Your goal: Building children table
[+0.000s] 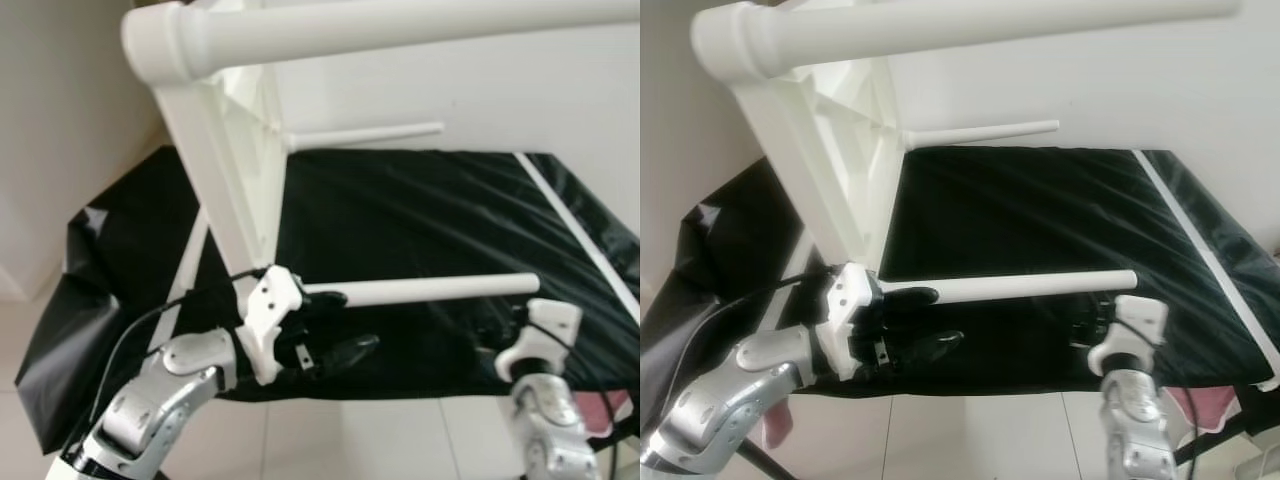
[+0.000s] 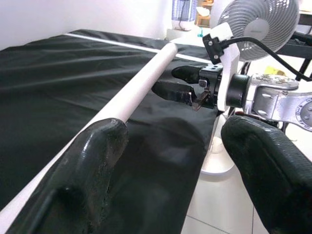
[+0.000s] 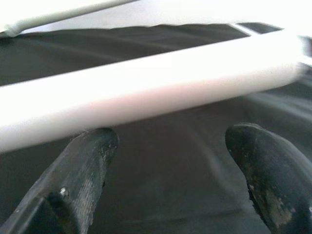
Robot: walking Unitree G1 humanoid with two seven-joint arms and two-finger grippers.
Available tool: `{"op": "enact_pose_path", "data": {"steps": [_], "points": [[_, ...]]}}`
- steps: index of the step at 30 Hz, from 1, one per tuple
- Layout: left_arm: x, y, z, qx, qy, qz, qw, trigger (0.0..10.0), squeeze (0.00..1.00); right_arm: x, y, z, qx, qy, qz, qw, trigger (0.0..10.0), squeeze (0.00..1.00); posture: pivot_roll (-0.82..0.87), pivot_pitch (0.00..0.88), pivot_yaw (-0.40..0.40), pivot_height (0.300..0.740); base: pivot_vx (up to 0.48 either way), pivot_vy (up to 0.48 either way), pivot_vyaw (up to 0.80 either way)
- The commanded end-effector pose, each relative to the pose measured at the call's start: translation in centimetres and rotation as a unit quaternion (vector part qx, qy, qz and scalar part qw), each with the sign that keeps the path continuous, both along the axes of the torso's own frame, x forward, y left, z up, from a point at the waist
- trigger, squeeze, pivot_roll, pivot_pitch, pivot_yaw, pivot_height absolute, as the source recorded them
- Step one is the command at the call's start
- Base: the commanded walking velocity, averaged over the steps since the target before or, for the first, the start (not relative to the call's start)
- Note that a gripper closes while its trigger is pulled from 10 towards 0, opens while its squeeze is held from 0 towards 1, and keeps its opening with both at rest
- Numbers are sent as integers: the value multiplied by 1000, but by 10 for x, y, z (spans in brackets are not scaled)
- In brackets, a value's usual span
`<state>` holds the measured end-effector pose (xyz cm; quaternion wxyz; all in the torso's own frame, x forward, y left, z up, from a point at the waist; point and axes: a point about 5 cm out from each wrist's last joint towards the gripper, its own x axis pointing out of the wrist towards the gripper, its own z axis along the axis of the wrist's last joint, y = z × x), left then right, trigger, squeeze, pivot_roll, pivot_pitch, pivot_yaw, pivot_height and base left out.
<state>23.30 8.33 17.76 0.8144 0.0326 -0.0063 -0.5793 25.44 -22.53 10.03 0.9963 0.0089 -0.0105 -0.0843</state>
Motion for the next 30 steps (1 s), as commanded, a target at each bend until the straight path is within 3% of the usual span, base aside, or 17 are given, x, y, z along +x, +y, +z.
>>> {"op": "enact_pose_path", "data": {"steps": [1, 10, 21, 25, 30], "points": [[6, 1, -1, 3, -5, 44, 999, 10000, 0, -2, 0, -1, 2, 2, -4, 1000, 10000, 0, 40, 0, -29, 740, 0, 0, 0], [5, 0, 1, 6, -14, 24, 1000, 10000, 0, -12, -6, -11, 10, 20, -32, 999, 10000, 0, 36, 0, -14, 740, 0, 0, 0], [7, 6, 3, 9, -13, 20, 1000, 10000, 0, -37, 13, -39, 21, 81, -41, 996, 10000, 0, 37, 0, -14, 740, 0, 0, 0], [9, 6, 2, 6, -15, 31, 999, 10000, 0, -40, 22, -31, 25, 43, -31, 998, 10000, 0, 35, 0, -13, 740, 0, 0, 0], [13, 4, 1, -1, -14, 50, 999, 10000, 0, -31, 23, -11, 28, -7, -36, 999, 10000, 0, 33, 0, -11, 740, 0, 0, 0]]}}
